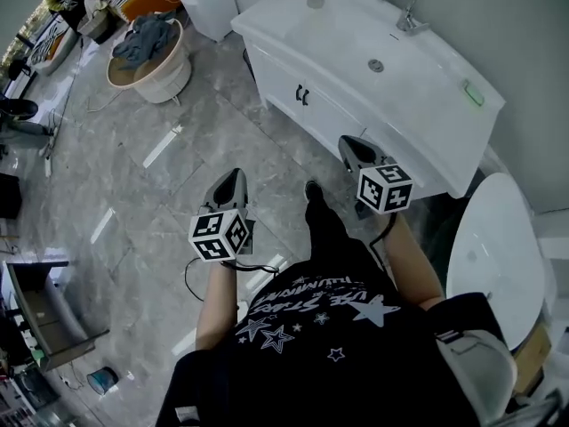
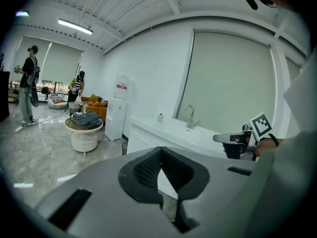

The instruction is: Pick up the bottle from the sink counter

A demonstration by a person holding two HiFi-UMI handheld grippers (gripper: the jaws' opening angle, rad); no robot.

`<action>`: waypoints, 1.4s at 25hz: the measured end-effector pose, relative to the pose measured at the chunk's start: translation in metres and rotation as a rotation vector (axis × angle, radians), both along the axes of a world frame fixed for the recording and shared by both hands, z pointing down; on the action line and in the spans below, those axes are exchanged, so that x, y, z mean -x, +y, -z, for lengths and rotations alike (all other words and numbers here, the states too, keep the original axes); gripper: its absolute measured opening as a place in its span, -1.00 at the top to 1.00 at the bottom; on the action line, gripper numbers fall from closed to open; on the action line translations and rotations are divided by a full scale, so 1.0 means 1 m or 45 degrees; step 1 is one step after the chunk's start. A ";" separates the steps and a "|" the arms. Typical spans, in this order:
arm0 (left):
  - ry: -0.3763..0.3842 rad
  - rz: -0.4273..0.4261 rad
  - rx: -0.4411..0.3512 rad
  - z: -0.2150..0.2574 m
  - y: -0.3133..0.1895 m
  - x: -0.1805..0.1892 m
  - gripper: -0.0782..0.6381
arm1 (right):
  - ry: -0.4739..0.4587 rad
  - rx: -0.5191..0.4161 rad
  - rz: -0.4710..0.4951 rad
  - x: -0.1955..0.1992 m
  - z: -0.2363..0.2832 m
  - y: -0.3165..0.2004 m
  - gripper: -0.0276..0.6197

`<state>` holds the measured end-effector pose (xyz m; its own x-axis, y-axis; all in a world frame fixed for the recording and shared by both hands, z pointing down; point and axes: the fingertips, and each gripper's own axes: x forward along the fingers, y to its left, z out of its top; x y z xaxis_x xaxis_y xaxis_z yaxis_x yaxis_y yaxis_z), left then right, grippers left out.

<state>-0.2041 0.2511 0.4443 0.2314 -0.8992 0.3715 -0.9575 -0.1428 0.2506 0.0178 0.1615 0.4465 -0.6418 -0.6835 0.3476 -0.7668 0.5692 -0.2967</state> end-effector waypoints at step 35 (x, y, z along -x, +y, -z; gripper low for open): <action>0.000 -0.251 -0.068 0.008 -0.438 -0.039 0.76 | -0.018 0.072 -0.190 -0.046 -0.031 -0.380 0.90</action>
<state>-0.1651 -0.1869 0.4365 0.4047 -0.8551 0.3242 -0.9098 -0.3405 0.2375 0.0634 -0.2180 0.4774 -0.5396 -0.7515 0.3796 -0.8372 0.4314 -0.3362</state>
